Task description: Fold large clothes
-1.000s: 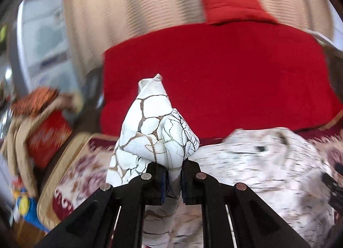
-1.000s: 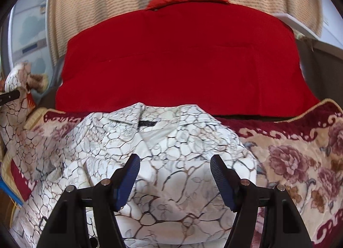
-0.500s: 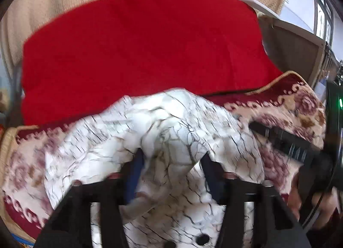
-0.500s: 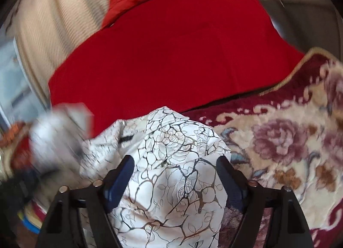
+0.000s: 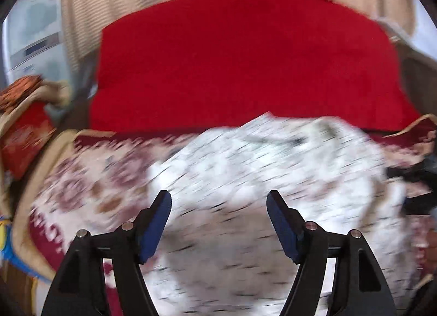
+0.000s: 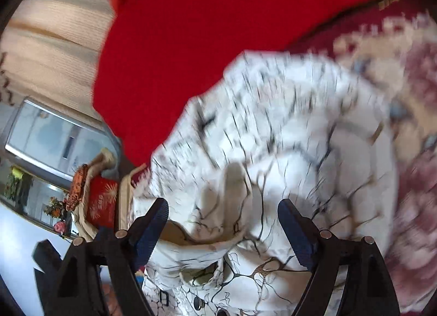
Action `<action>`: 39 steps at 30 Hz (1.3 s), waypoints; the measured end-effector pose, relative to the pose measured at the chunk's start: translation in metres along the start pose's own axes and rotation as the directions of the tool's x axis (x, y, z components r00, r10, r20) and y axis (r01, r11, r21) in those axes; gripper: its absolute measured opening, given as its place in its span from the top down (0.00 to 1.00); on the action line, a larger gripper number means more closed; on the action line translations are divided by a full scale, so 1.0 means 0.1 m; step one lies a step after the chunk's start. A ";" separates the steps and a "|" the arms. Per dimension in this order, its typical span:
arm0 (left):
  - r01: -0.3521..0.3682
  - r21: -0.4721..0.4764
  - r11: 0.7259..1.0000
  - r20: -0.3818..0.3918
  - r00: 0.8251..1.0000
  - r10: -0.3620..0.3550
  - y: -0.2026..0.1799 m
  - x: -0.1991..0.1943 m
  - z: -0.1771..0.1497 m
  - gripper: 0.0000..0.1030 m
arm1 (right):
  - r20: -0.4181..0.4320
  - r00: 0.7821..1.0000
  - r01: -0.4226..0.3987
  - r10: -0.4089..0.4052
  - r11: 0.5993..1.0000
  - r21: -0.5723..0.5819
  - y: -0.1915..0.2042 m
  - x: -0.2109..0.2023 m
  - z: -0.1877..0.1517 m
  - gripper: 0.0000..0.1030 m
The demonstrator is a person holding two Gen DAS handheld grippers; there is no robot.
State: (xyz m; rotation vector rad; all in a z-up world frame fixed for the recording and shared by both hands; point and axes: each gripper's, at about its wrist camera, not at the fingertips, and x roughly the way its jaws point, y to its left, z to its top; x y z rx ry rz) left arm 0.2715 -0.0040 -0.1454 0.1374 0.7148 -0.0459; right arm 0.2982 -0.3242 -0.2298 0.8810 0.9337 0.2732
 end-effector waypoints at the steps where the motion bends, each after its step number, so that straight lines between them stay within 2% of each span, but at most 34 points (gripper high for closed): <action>1: -0.012 -0.015 1.000 -0.030 0.999 0.012 0.06 0.08 -0.06 0.29 | -0.006 1.000 -0.002 0.002 1.000 0.014 0.00 0.05 -0.01 0.17; 4: -0.007 -0.037 0.999 -0.081 0.997 0.005 0.16 0.22 -0.19 0.29 | -0.004 0.999 -0.038 0.038 0.999 0.017 0.07 0.16 -0.01 0.17; 8: 0.009 -0.029 1.000 -0.101 0.995 -0.011 0.13 0.29 -0.30 0.29 | -0.026 0.998 -0.055 0.054 0.998 -0.030 0.25 0.33 -0.08 0.19; 10: 0.020 -0.015 1.000 -0.124 0.992 -0.022 0.09 0.33 -0.37 0.29 | -0.046 0.998 -0.050 0.046 0.994 -0.096 0.37 0.43 -0.14 0.37; 11: 0.012 0.001 1.000 -0.134 0.991 -0.012 0.05 0.37 -0.39 0.29 | -0.062 0.998 -0.041 0.033 0.989 -0.141 0.44 0.48 -0.18 0.58; 12: 0.005 0.015 1.000 -0.134 0.991 -0.003 0.05 0.40 -0.40 0.29 | -0.061 0.998 -0.009 -0.004 0.980 -0.199 0.53 0.52 -0.23 0.69; 13: 0.002 0.028 1.000 -0.124 0.992 0.001 0.02 0.37 -0.41 0.29 | -0.044 0.999 0.021 -0.032 0.971 -0.237 0.59 0.52 -0.27 0.70; 14: 0.001 0.039 0.999 -0.114 0.993 0.004 0.01 0.36 -0.41 0.29 | -0.020 0.999 0.041 -0.048 0.962 -0.270 0.63 0.50 -0.30 0.76; 17: -0.018 0.044 0.999 -0.093 0.995 0.022 0.00 0.33 -0.42 0.29 | 0.029 0.998 0.056 -0.049 0.944 -0.324 0.74 0.36 -0.37 0.86; 20: -0.030 0.018 0.999 -0.051 0.998 0.031 0.03 0.30 -0.37 0.29 | 0.130 0.991 0.083 -0.033 0.913 -0.399 0.92 0.12 -0.40 0.87; 24: -0.047 -0.022 0.999 0.043 0.998 0.048 0.07 0.18 -0.30 0.29 | 0.274 0.962 0.142 -0.008 0.870 -0.472 1.23 -0.18 -0.41 0.88; 26: -0.025 -0.030 0.999 0.055 0.998 0.027 0.06 0.17 -0.28 0.29 | 0.320 0.947 0.165 -0.007 0.868 -0.469 1.27 -0.34 -0.36 0.88; 29: -0.026 0.009 1.000 0.019 0.999 0.026 -0.03 0.27 -0.28 0.29 | 0.398 0.916 0.225 -0.049 0.884 -0.410 1.13 -0.46 -0.16 0.88; 30: -0.026 0.024 0.999 -0.002 1.000 0.026 -0.06 0.32 -0.29 0.29 | 0.409 0.909 0.240 -0.074 0.897 -0.371 1.00 -0.46 -0.05 0.84; 31: -0.030 0.039 0.999 -0.031 0.999 0.032 -0.08 0.39 -0.31 0.29 | 0.395 0.914 0.232 -0.089 0.915 -0.331 0.87 -0.45 0.04 0.84; 33: -0.032 0.047 0.998 -0.078 0.996 0.036 -0.11 0.49 -0.34 0.28 | 0.289 0.947 0.195 -0.141 0.966 -0.170 0.45 -0.35 0.27 0.82; 35: -0.026 0.041 0.999 -0.085 0.996 0.029 -0.10 0.50 -0.35 0.28 | 0.224 0.962 0.166 -0.159 0.986 -0.015 0.10 -0.33 0.37 0.82; 37: -0.029 0.044 0.999 -0.075 0.997 0.032 -0.10 0.48 -0.35 0.28 | 0.250 0.951 0.175 -0.180 0.984 0.039 -0.05 -0.46 0.36 0.81; 39: -0.035 0.051 0.998 -0.072 0.997 0.038 -0.11 0.47 -0.35 0.28 | 0.307 0.934 0.194 -0.184 0.981 0.000 0.06 -0.64 0.32 0.80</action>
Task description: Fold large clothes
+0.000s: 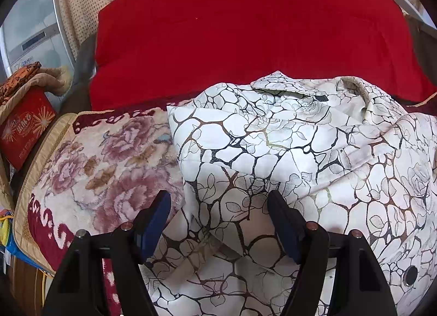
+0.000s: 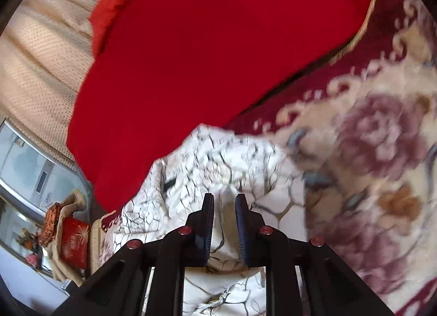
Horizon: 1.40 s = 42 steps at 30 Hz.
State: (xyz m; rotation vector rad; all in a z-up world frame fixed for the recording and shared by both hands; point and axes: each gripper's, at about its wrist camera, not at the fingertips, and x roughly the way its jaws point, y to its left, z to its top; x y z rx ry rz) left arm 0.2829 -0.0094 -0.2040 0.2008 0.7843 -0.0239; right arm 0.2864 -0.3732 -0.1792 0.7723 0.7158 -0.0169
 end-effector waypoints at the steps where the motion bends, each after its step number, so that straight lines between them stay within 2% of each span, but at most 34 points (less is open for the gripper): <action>1: -0.003 0.002 1.000 0.002 1.000 0.003 0.00 0.00 0.00 0.28 | 0.020 1.000 0.002 -0.001 0.999 -0.044 0.07 -0.09 -0.02 0.80; 4: -0.014 0.009 1.000 0.010 1.000 0.014 -0.01 -0.03 -0.01 0.28 | 0.105 0.994 0.048 -0.027 0.977 -0.210 0.42 -0.33 -0.15 0.78; 5: -0.019 0.013 1.000 0.013 1.000 0.019 -0.01 -0.04 -0.01 0.28 | 0.105 0.994 0.039 -0.013 0.968 -0.249 0.50 -0.34 -0.20 0.69; 6: -0.023 0.018 1.000 0.016 1.000 0.023 -0.01 -0.04 -0.02 0.28 | 0.084 0.997 0.025 -0.002 0.961 -0.276 0.56 -0.33 -0.25 0.44; 7: -0.028 0.025 0.999 0.019 0.999 0.028 -0.01 -0.05 -0.02 0.28 | 0.053 0.999 0.012 0.004 0.954 -0.299 0.61 -0.32 -0.31 0.29; 8: -0.035 0.035 0.999 0.022 0.999 0.034 -0.02 -0.05 -0.03 0.28 | 0.025 1.000 0.007 0.001 0.946 -0.324 0.66 -0.27 -0.37 0.24; 10: -0.049 0.056 0.997 0.022 0.999 0.048 -0.03 -0.06 -0.06 0.28 | -0.037 0.998 0.029 -0.047 0.922 -0.385 0.74 -0.13 -0.52 0.25; 11: -0.049 0.062 0.997 0.020 0.999 0.048 -0.03 -0.06 -0.07 0.28 | -0.080 0.992 0.055 -0.096 0.910 -0.410 0.74 -0.05 -0.60 0.26; 13: -0.046 0.072 0.996 0.013 0.999 0.045 -0.03 -0.07 -0.09 0.28 | -0.162 0.971 0.091 -0.177 0.896 -0.435 0.67 0.08 -0.73 0.38; 15: -0.035 0.078 0.996 0.007 0.999 0.035 -0.02 -0.08 -0.10 0.28 | -0.237 0.934 0.136 -0.269 0.877 -0.461 0.51 0.16 -0.87 0.47; 17: -0.031 0.072 0.997 0.004 1.000 0.030 -0.02 -0.09 -0.09 0.28 | -0.269 0.923 0.126 -0.275 0.876 -0.465 0.38 0.08 -0.89 0.50; 19: -0.025 0.057 0.998 0.019 1.000 0.024 -0.01 -0.13 -0.07 0.28 | -0.259 0.932 0.110 -0.251 0.882 -0.458 0.37 -0.03 -0.84 0.51; 22: -0.031 0.043 0.999 0.054 0.998 0.029 -0.02 -0.17 -0.04 0.28 | -0.201 0.966 0.067 -0.165 0.904 -0.423 0.48 -0.23 -0.64 0.50; 25: -0.047 0.038 0.998 0.047 0.998 0.045 -0.04 -0.13 -0.02 0.28 | -0.134 0.984 0.054 -0.118 0.910 -0.410 0.62 -0.25 -0.50 0.49; 29: -0.055 0.034 0.998 0.033 0.998 0.054 -0.05 -0.07 -0.01 0.28 | -0.101 0.980 0.115 -0.172 0.899 -0.422 0.70 0.07 -0.49 0.49; 31: -0.059 0.040 0.997 0.038 0.998 0.057 -0.06 -0.07 -0.01 0.28 | -0.114 0.971 0.146 -0.212 0.895 -0.422 0.64 0.25 -0.53 0.49; 33: -0.052 0.042 0.998 0.039 0.998 0.051 -0.06 -0.07 -0.01 0.28 | -0.157 0.952 0.183 -0.264 0.897 -0.403 0.48 0.53 -0.57 0.49; 34: -0.054 0.043 0.998 0.039 0.998 0.052 -0.06 -0.07 -0.01 0.28 | -0.174 0.949 0.179 -0.264 0.902 -0.394 0.44 0.60 -0.58 0.50; 38: -0.053 0.036 0.998 0.040 0.998 0.052 -0.05 -0.07 -0.01 0.28 | -0.151 0.961 0.160 -0.234 0.909 -0.386 0.46 0.46 -0.58 0.48; 42: -0.056 0.037 0.998 0.043 0.998 0.054 -0.04 -0.08 -0.02 0.28 | -0.128 0.978 0.105 -0.165 0.917 -0.384 0.57 0.08 -0.63 0.48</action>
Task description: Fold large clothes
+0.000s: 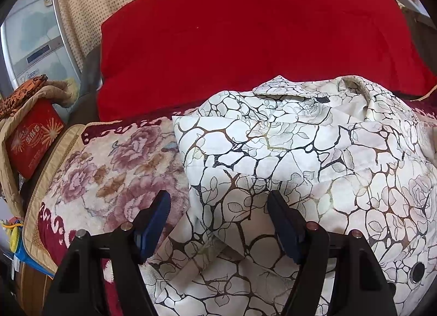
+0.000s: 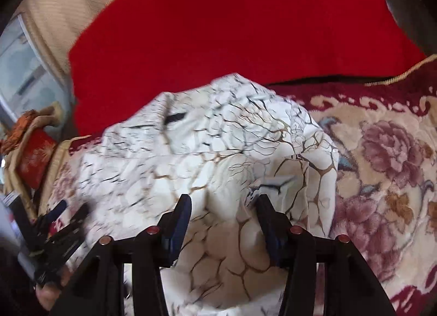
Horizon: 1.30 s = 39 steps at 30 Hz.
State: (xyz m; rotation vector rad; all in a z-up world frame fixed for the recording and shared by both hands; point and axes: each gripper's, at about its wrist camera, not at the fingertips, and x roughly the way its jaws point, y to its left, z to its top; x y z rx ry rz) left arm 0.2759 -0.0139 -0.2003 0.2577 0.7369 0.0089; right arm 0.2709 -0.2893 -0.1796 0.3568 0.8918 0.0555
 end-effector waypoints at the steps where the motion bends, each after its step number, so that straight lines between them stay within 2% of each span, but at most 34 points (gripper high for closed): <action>1: -0.003 0.004 1.000 0.001 1.000 0.003 0.00 0.00 0.00 0.28 | 0.005 1.000 -0.003 0.003 1.000 -0.014 0.04 -0.09 -0.04 0.48; 5: -0.007 0.010 1.000 0.000 1.000 0.007 -0.02 0.00 -0.01 0.28 | -0.062 0.998 -0.010 0.007 0.999 -0.048 0.10 -0.15 -0.26 0.48; 7: -0.003 0.011 1.000 -0.005 1.000 0.003 -0.02 0.00 -0.01 0.28 | -0.144 0.989 0.009 -0.015 0.999 -0.047 0.06 0.03 -0.41 0.48; 8: -0.003 0.014 1.000 -0.011 1.000 0.004 -0.03 0.01 -0.02 0.28 | -0.156 0.988 0.011 -0.018 0.999 -0.044 0.04 0.08 -0.44 0.47; 11: -0.006 0.025 1.000 -0.027 1.000 0.007 -0.04 0.04 -0.04 0.28 | -0.147 0.989 0.015 -0.021 0.999 -0.044 0.03 0.09 -0.47 0.47; 13: -0.003 0.026 1.000 -0.026 1.000 0.004 -0.03 0.03 -0.04 0.27 | -0.127 0.992 -0.011 0.007 0.999 -0.036 0.04 -0.02 -0.42 0.47; 16: 0.003 0.003 1.000 -0.012 1.000 -0.003 0.02 -0.01 -0.03 0.27 | -0.056 0.996 -0.071 0.070 0.998 -0.001 0.00 -0.22 -0.37 0.47; 19: -0.004 -0.009 1.000 0.003 1.000 0.004 0.04 -0.02 -0.01 0.27 | -0.003 0.998 -0.062 0.062 0.998 0.016 -0.04 -0.27 -0.34 0.47; 23: 0.006 0.030 1.000 -0.076 0.997 -0.004 -0.04 0.15 -0.06 0.26 | -0.113 0.993 -0.034 0.037 0.999 0.029 -0.15 0.11 -0.42 0.47; 26: -0.002 0.049 0.999 -0.086 0.996 0.006 -0.07 0.18 -0.09 0.24 | -0.102 0.994 -0.030 0.029 0.999 -0.010 -0.11 0.12 -0.45 0.47; 29: 0.010 0.020 1.000 -0.081 0.997 -0.008 0.00 0.14 -0.08 0.23 | -0.054 0.995 -0.082 0.082 0.997 0.004 -0.16 -0.05 -0.45 0.47; 33: -0.016 -0.021 1.000 -0.003 1.000 0.016 0.11 -0.04 -0.06 0.23 | 0.026 0.991 -0.133 0.132 0.991 0.030 -0.27 -0.28 -0.47 0.47; 35: -0.013 -0.014 1.000 -0.012 1.000 0.013 0.11 -0.05 -0.08 0.23 | -0.002 0.994 -0.105 0.105 0.994 0.023 -0.29 -0.25 -0.51 0.46; 37: 0.012 -0.004 1.000 -0.061 0.998 -0.012 0.11 0.01 -0.12 0.23 | -0.084 0.993 -0.087 0.088 0.996 0.013 -0.30 -0.09 -0.58 0.46; 39: 0.035 -0.019 0.999 -0.069 0.997 -0.036 0.16 0.00 -0.12 0.23 | -0.073 0.994 -0.083 0.083 0.997 0.002 -0.29 -0.14 -0.62 0.46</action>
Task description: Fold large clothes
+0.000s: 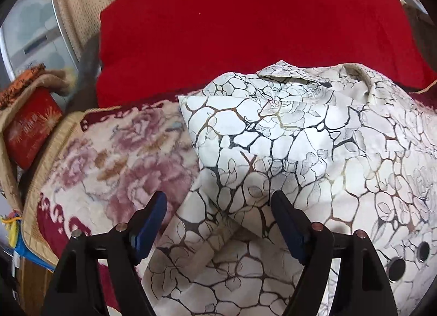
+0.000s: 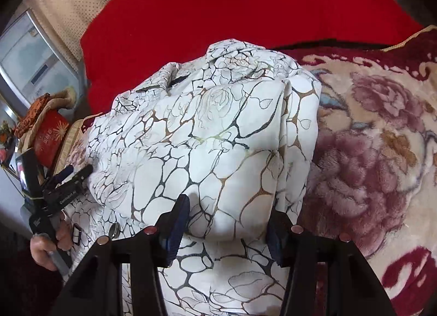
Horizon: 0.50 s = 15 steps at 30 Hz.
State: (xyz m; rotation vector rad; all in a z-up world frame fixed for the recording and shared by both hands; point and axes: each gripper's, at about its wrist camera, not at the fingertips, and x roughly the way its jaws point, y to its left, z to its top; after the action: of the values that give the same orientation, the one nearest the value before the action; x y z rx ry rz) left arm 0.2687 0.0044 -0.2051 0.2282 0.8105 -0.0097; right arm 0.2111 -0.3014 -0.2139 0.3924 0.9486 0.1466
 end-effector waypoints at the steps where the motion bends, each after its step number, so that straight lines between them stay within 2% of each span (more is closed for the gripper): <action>1: 0.016 -0.013 1.000 0.001 1.000 -0.016 0.04 -0.04 0.00 0.23 | 0.007 1.000 -0.006 0.006 1.000 0.000 0.01 -0.05 -0.01 0.46; 4: 0.069 -0.055 0.996 0.003 0.998 -0.069 0.20 -0.20 -0.05 0.23 | 0.051 0.996 -0.069 0.068 0.997 0.023 0.00 -0.30 -0.10 0.38; 7: 0.097 -0.056 0.994 -0.004 0.995 -0.097 0.36 -0.44 -0.20 0.23 | 0.065 0.996 -0.071 0.069 0.997 0.033 -0.07 -0.52 -0.25 0.31; 12: 0.075 0.014 0.997 -0.005 0.997 -0.075 0.63 -0.84 -0.50 0.23 | 0.011 1.000 -0.028 0.027 0.997 0.077 -0.28 -0.70 -0.61 0.28; 15: 0.085 0.005 0.996 -0.026 0.996 -0.085 0.88 -1.00 -0.67 0.23 | -0.040 0.999 -0.008 0.012 0.995 0.096 -0.36 -0.75 -0.92 0.26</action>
State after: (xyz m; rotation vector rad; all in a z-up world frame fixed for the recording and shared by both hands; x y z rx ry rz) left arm 0.1600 0.0962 -0.1608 0.2000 0.8457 -0.0898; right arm 0.0909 -0.3319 -0.2184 0.4839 0.9966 0.1189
